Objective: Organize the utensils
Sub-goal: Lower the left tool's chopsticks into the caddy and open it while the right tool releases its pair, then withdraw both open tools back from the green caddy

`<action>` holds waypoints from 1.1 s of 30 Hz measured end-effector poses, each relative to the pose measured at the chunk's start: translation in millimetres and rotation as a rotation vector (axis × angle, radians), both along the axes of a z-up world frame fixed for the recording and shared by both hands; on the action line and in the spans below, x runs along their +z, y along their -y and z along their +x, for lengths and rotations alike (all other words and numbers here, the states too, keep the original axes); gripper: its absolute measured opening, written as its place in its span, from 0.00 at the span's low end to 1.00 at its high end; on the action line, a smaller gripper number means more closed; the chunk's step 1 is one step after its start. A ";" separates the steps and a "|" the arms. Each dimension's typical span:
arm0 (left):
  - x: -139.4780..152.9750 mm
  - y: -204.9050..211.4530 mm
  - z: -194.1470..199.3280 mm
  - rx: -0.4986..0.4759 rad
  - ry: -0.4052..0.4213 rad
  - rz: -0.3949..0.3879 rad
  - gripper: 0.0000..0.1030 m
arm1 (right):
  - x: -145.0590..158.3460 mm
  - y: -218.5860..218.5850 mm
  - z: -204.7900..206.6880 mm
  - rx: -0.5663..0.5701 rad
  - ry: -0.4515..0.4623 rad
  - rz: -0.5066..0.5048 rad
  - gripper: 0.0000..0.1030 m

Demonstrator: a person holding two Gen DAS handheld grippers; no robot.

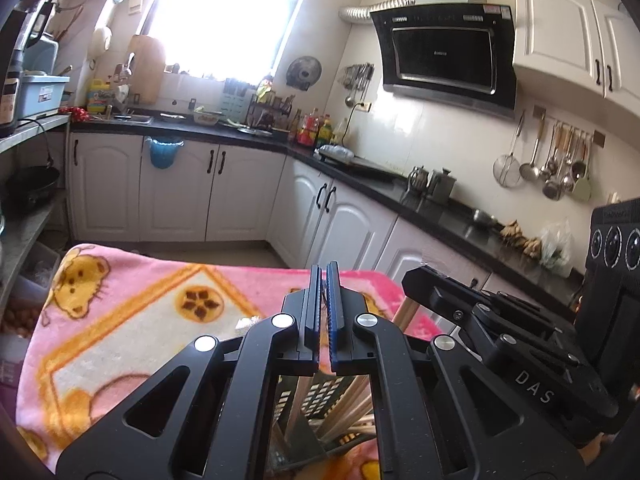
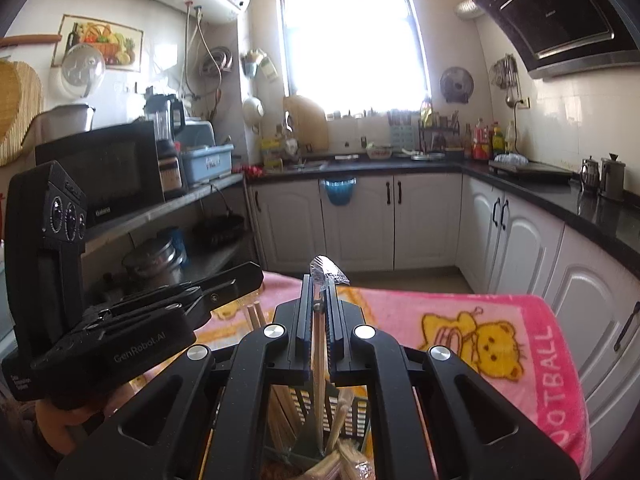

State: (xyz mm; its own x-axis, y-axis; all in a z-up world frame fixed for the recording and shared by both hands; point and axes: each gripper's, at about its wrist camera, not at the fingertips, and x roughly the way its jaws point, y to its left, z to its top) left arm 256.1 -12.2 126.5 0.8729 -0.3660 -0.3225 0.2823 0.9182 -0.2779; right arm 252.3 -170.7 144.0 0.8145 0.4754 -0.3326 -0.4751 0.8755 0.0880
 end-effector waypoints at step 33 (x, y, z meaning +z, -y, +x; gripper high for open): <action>-13.3 -13.5 -39.4 0.020 -0.120 0.061 0.37 | -10.7 21.3 -30.8 -0.019 -0.125 -0.043 0.30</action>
State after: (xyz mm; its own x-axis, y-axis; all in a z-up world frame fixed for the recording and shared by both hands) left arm 216.7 1.3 113.2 0.8340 -0.3252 -0.4457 0.2316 0.9395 -0.2523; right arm 221.6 -192.0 133.3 0.7742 0.4434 -0.4518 -0.4458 0.8886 0.1082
